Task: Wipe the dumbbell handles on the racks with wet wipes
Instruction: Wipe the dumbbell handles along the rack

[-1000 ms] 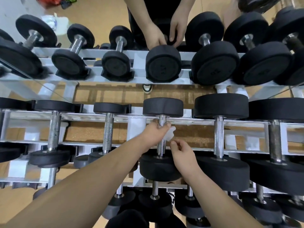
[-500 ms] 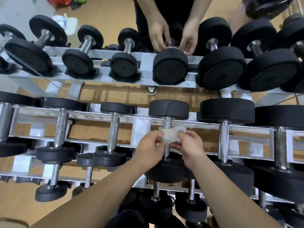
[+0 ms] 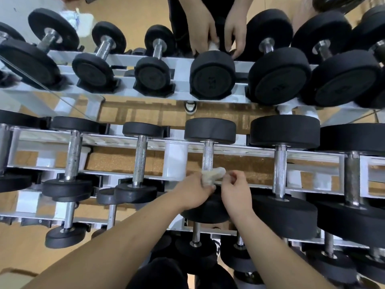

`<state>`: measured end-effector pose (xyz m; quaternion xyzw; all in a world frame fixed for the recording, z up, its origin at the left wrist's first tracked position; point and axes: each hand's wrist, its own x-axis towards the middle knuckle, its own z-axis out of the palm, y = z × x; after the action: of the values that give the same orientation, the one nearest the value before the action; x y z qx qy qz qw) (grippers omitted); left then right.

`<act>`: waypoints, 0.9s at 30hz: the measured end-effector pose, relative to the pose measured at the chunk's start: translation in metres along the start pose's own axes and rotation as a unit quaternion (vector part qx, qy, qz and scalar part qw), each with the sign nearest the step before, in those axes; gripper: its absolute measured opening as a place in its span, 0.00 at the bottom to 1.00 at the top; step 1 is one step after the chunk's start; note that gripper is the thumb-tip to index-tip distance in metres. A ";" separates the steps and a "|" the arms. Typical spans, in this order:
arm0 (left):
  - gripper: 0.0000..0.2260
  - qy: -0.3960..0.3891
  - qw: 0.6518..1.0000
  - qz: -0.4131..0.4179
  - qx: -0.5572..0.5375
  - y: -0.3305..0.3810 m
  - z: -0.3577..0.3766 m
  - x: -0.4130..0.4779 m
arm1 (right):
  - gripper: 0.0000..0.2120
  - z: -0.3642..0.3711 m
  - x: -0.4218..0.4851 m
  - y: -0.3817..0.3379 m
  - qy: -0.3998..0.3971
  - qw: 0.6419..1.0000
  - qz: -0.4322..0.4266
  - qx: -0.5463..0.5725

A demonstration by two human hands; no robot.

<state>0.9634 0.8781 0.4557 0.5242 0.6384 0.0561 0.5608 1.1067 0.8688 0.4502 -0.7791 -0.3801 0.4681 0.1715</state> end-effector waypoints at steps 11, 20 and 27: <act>0.18 0.079 0.982 -0.068 -0.156 0.028 -0.001 0.051 | 0.23 0.006 0.007 0.015 0.004 1.000 0.020 -0.004; 0.17 0.006 0.993 -0.104 -0.046 0.004 0.012 0.030 | 0.27 0.005 0.008 0.010 -0.029 0.998 0.023 -0.052; 0.11 0.075 0.936 -0.108 -0.326 0.030 -0.009 0.080 | 0.30 0.007 0.011 0.009 -0.032 0.997 0.021 -0.071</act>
<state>0.9887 0.9541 0.4261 0.2348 0.6782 0.2390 0.6540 1.1078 0.8701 0.4345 -0.7817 -0.4017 0.4679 0.0935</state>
